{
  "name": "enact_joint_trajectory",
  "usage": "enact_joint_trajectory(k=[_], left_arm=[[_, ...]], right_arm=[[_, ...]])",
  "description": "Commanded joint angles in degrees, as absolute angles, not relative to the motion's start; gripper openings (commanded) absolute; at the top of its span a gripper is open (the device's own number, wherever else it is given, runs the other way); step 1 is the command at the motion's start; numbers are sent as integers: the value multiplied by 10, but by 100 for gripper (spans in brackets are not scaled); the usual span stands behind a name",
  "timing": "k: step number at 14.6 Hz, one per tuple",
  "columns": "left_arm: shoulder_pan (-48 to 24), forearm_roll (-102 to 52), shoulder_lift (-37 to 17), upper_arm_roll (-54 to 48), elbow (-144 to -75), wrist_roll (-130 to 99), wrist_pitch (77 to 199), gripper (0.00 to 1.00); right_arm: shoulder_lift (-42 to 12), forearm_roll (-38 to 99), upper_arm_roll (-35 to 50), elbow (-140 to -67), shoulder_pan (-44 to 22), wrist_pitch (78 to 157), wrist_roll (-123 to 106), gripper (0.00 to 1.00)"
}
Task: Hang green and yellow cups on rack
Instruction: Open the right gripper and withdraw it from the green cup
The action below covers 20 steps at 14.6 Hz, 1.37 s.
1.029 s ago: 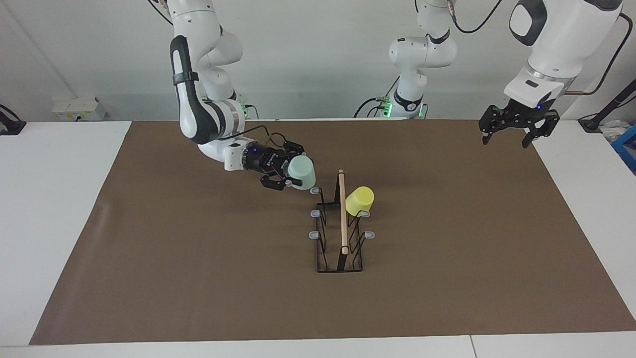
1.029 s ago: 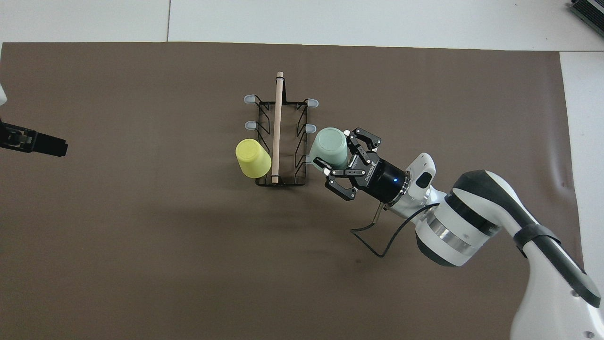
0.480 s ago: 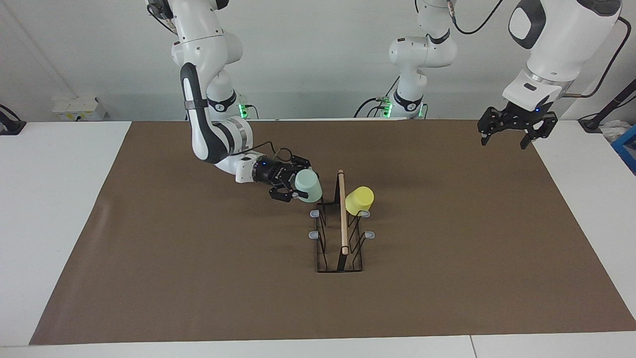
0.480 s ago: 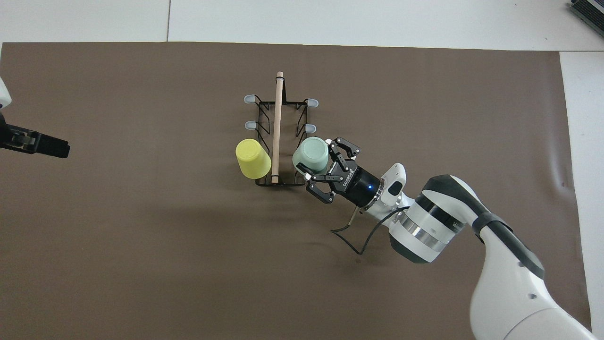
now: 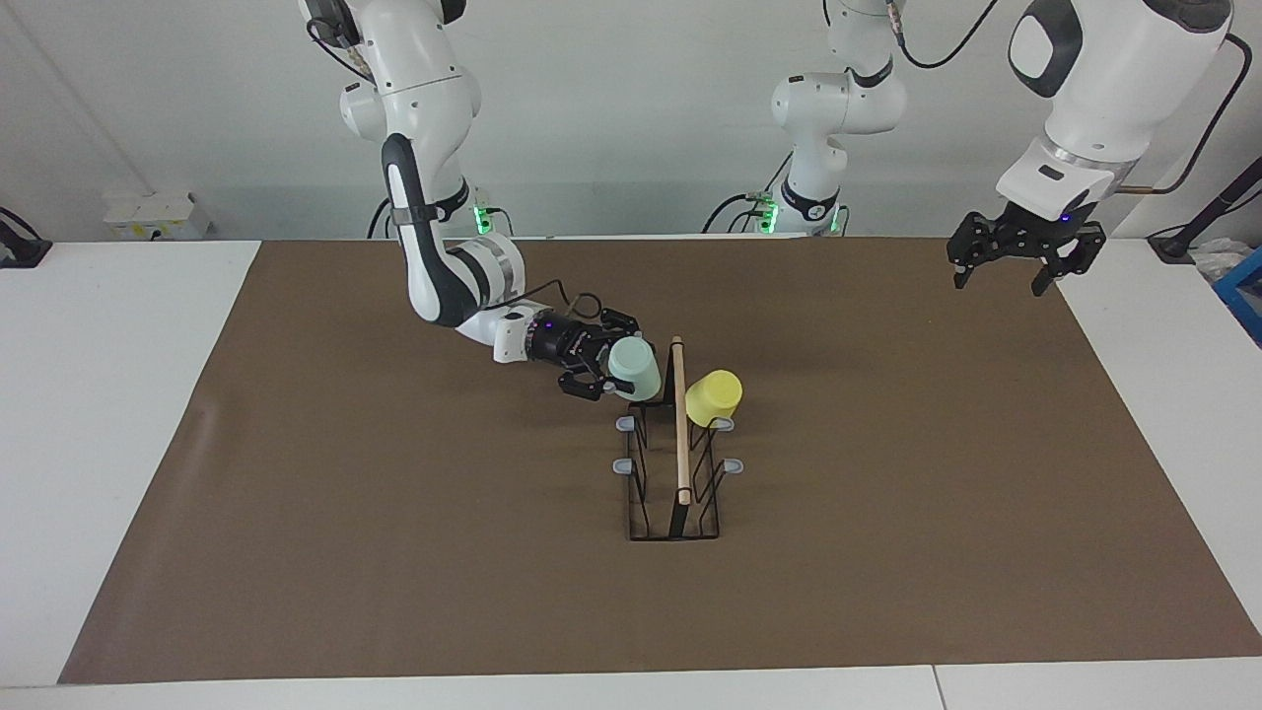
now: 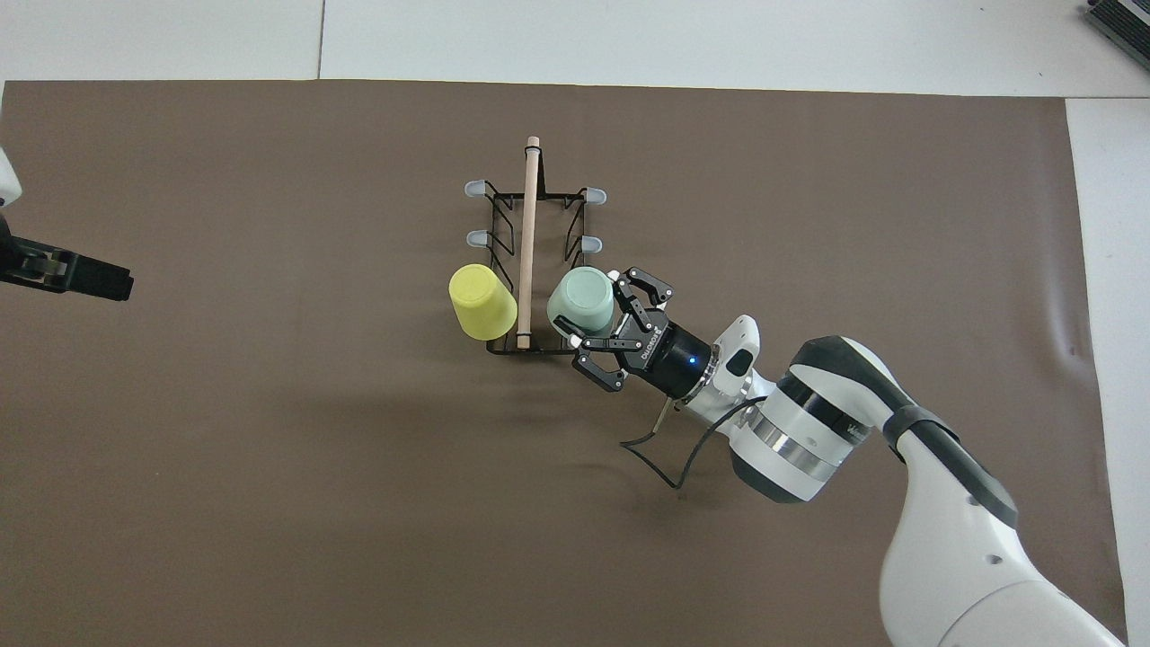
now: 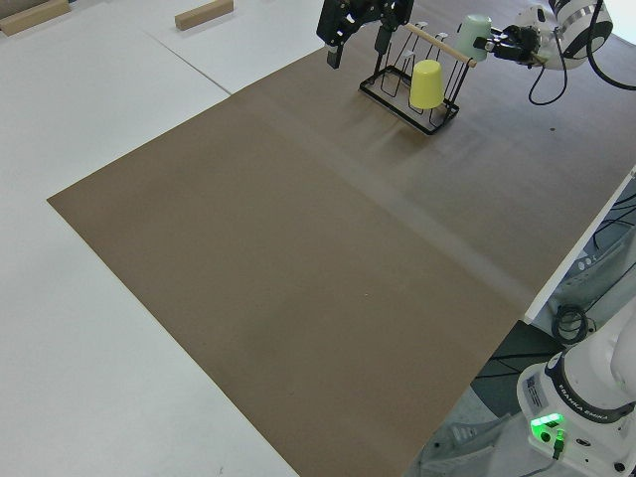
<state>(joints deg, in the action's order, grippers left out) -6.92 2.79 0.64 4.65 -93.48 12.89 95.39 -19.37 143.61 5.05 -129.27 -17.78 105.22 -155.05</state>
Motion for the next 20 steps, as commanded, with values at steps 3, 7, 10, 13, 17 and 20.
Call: enact_joint_trajectory(k=[3,7,10,13,17,20], left_arm=[[-66,23,9,47,-938,133,947,100],[-69,-2,5,47,-930,106,947,100],[-66,-23,1,47,-919,93,937,100],[-66,-17,2,47,-918,93,936,100],[-66,15,1,42,-918,94,929,100],[-66,14,3,41,-921,94,928,100]], right_arm=[[-213,1455,51,-1287,-180,1051,-1582,36],[-223,1456,52,-1287,-180,1042,-1591,37],[-224,1456,52,-1287,-179,1046,-1589,85],[-224,1455,51,-1287,-179,1049,-1588,100],[-224,1455,52,-1287,-179,1060,-1586,100],[-224,1455,51,-1287,-179,1068,-1584,100]])
